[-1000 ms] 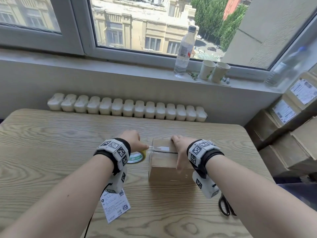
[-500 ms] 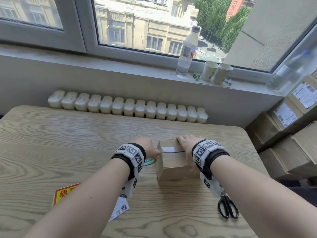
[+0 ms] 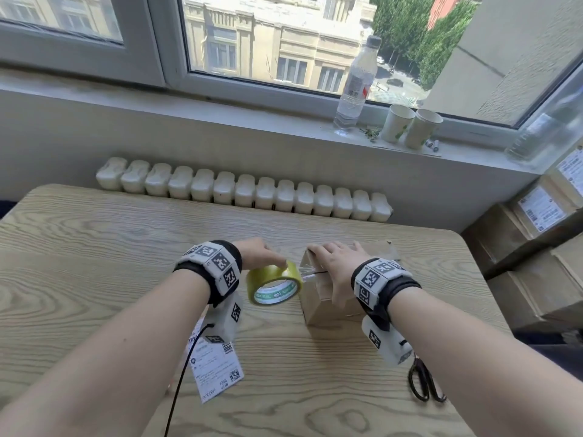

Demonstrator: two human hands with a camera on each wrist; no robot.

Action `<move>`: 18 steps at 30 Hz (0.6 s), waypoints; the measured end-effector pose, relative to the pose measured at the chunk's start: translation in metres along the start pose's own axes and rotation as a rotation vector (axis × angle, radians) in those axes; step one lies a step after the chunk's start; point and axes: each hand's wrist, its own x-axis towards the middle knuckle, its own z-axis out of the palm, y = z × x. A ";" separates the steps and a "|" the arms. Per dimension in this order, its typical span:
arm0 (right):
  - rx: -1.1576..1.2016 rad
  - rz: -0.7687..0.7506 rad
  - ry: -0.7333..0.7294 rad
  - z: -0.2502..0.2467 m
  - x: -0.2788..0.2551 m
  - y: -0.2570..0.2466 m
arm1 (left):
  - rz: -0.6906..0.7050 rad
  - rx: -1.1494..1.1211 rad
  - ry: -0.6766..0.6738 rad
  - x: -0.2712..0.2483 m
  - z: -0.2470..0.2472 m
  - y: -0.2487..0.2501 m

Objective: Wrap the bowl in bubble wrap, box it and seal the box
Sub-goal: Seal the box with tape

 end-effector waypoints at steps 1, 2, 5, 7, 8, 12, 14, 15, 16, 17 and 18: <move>-0.004 -0.004 -0.003 -0.001 0.000 0.002 | 0.002 0.014 -0.003 0.000 0.001 0.001; -0.008 -0.005 -0.004 -0.001 0.000 0.004 | 0.003 0.028 -0.001 0.002 0.004 0.003; -0.026 -0.007 0.010 0.002 -0.002 0.010 | -0.010 0.062 0.013 0.004 0.016 0.010; -0.037 -0.005 0.019 0.004 -0.004 0.016 | -0.015 0.191 0.023 0.004 0.026 0.012; -0.038 -0.004 0.021 0.006 -0.005 0.019 | -0.009 0.267 0.034 0.004 0.030 0.012; -0.023 0.001 0.005 0.009 -0.002 0.023 | 0.001 0.320 0.063 0.006 0.042 0.010; 0.070 0.010 -0.025 0.007 -0.001 0.023 | -0.001 0.316 0.077 0.008 0.048 0.010; 0.130 0.013 -0.027 0.005 0.000 0.023 | -0.005 0.322 0.083 0.008 0.050 0.011; 0.184 0.018 -0.016 0.003 0.001 0.022 | -0.009 0.324 0.085 0.009 0.051 0.012; 0.225 0.028 0.007 0.004 0.003 0.021 | -0.015 0.328 0.082 0.010 0.052 0.013; 0.248 0.043 0.044 0.006 0.006 0.019 | -0.020 0.333 0.077 0.012 0.053 0.014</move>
